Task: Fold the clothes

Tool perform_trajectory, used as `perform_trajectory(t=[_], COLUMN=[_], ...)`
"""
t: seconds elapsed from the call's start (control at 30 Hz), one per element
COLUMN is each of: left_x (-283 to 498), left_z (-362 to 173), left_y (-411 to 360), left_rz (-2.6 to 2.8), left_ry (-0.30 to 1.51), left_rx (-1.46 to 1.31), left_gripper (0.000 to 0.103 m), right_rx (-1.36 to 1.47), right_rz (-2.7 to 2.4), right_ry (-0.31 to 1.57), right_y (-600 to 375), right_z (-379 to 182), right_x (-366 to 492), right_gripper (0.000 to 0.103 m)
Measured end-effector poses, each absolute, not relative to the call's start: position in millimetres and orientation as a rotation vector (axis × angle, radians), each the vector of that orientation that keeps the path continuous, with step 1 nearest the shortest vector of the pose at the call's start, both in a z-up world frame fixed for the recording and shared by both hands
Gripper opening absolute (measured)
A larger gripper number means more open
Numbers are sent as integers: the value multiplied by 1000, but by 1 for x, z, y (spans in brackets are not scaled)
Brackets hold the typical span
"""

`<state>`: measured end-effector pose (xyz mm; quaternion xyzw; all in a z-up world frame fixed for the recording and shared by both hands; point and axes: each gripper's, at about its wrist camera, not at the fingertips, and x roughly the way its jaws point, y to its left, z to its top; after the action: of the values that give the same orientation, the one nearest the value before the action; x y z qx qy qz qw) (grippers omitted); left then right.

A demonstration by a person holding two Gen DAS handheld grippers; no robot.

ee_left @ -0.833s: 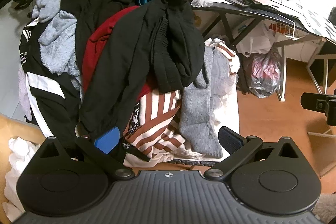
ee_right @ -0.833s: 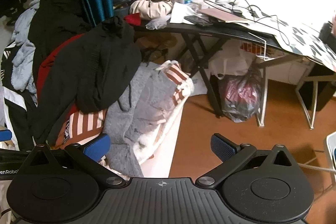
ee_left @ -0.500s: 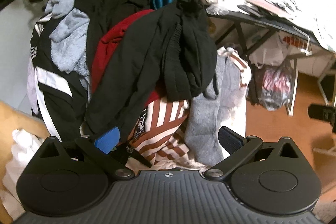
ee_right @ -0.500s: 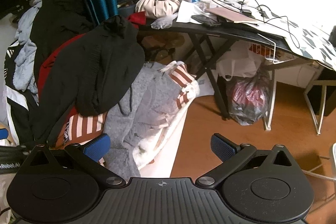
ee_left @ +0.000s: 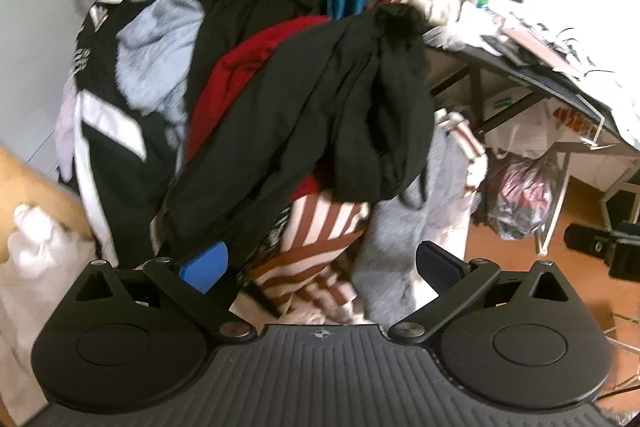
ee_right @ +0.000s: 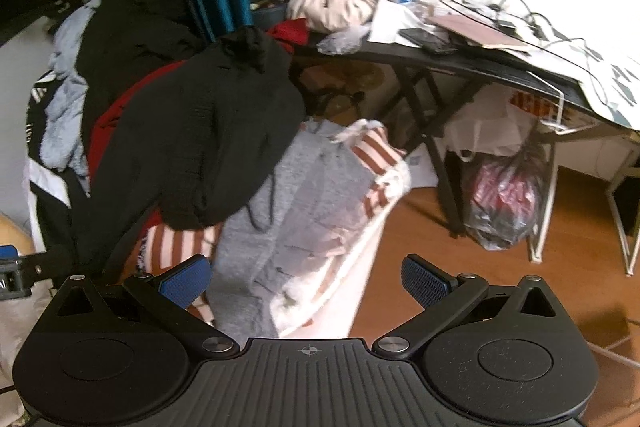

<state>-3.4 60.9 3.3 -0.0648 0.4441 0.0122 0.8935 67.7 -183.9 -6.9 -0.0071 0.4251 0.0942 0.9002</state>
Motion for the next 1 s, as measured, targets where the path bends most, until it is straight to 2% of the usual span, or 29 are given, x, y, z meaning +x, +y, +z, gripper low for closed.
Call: perform_trajectory(t=[0.37,1.0], left_x=[-25,-52], left_z=[5,18], left_y=[70,63], left_rz=[-20,-37], left_ry=[884,880], left_rx=[-216,-123], left_gripper=[102,102], right_rx=[-53,-22], right_rz=[259,261], right_ry=[864,846], right_y=[-156,-198], right_z=[-11,7], right_x=[74,72], right_gripper=[102,102])
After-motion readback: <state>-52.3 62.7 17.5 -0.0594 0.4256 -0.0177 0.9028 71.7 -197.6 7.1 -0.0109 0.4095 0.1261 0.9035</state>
